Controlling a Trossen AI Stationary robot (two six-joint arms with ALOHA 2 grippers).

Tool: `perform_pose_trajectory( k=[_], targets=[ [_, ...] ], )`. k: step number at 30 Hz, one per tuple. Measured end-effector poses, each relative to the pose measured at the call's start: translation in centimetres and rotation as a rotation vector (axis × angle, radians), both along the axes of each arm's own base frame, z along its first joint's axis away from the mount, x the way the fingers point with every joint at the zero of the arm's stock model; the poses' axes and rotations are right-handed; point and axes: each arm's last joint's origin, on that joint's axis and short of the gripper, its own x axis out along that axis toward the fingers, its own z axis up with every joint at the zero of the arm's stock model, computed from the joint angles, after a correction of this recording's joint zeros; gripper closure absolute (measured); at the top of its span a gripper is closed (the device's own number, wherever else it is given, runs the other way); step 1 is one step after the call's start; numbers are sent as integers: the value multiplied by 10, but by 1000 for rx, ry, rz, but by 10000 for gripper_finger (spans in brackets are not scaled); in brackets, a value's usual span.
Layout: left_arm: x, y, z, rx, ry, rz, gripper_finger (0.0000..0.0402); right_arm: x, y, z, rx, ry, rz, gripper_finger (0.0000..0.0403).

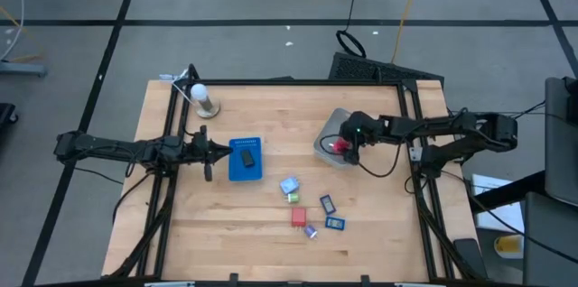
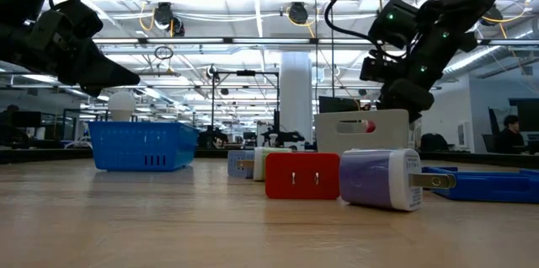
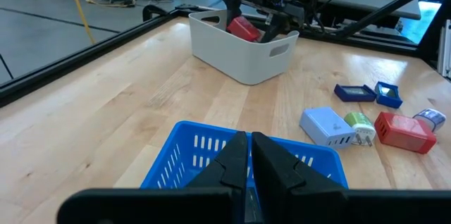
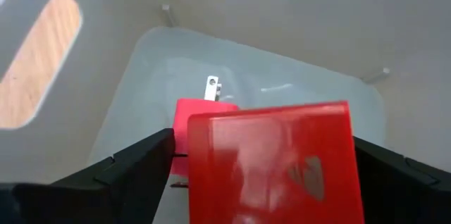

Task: Pick & Place Office items
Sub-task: Put the red charger adapter into the gray bin, then put the purple charger adapter into the gray bin

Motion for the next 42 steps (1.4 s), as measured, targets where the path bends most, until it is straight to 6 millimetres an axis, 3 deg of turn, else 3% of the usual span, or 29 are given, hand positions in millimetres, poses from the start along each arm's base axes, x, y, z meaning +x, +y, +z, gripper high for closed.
perform_pose_trajectory(
  k=[18, 29, 34, 42],
  targets=[
    [0, 0, 0, 0, 0, -1, 380, 3, 8, 3, -165, 43, -21, 45],
    [0, 0, -1, 2, 9, -1, 380, -4, 24, 51, -168, -200, -14, 54],
    [0, 0, -1, 2, 9, -1, 380, -21, 34, 80, -102, -380, 14, 122],
    [0, 0, -1, -5, 7, 0, 380, -53, 50, 117, -37, -621, 116, 294]
  ],
)
